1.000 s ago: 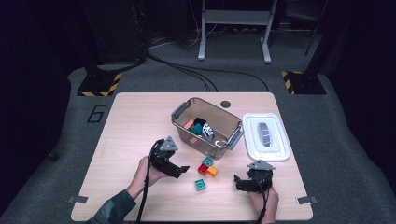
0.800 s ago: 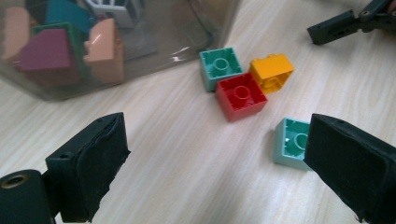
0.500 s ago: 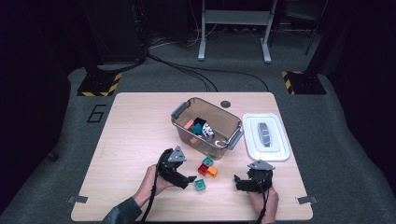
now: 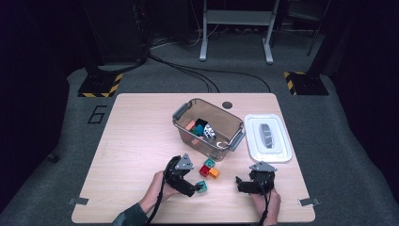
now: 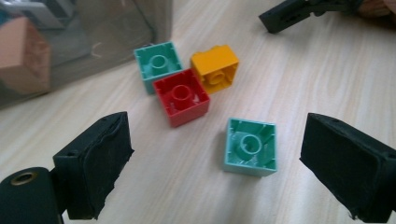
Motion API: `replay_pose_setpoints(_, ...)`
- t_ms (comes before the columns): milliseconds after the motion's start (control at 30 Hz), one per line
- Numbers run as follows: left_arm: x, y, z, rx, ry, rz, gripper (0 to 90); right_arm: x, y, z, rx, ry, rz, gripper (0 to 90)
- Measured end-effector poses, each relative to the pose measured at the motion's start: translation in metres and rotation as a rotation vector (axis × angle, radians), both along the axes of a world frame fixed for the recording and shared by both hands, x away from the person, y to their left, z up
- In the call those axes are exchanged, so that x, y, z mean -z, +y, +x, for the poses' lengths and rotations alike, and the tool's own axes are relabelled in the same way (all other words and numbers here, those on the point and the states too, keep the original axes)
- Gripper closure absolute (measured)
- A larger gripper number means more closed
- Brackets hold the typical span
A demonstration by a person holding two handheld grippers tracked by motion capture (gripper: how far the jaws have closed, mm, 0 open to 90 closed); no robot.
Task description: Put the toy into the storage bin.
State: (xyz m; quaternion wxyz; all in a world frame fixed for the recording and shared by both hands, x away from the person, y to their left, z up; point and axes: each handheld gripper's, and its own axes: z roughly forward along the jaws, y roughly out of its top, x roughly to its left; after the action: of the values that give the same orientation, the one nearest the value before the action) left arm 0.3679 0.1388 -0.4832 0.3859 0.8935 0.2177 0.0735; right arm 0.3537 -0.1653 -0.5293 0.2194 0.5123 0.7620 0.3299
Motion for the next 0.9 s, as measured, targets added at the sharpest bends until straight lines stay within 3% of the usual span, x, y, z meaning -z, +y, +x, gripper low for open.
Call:
replay_pose_setpoints(233, 0.005, -0.007, -0.006, 0.033, -0.011, 0.006, 10.7, 0.000, 0.000, 0.000, -0.004, 0.000, 0.002, 4.5)
replay_pose_setpoints(333, 0.011, -0.010, -0.008, 0.040, 0.003, 0.001, 13.3, 0.000, 0.000, 0.000, -0.005, 0.000, 0.002, 4.6)
replay_pose_setpoints(500, 0.022, -0.013, -0.017, 0.043, -0.033, 0.017, 15.8, 0.000, -0.001, 0.000, -0.013, -0.001, -0.004, 4.5)
replay_pose_setpoints(767, 0.027, -0.016, -0.019, 0.030, -0.031, 0.017, 37.4, 0.000, 0.000, 0.000, -0.011, -0.001, -0.008, 4.4)
replay_pose_setpoints(900, 0.030, -0.017, -0.020, 0.032, -0.030, 0.036, 49.8, 0.000, 0.000, 0.000, -0.011, -0.001, -0.008, 4.5)
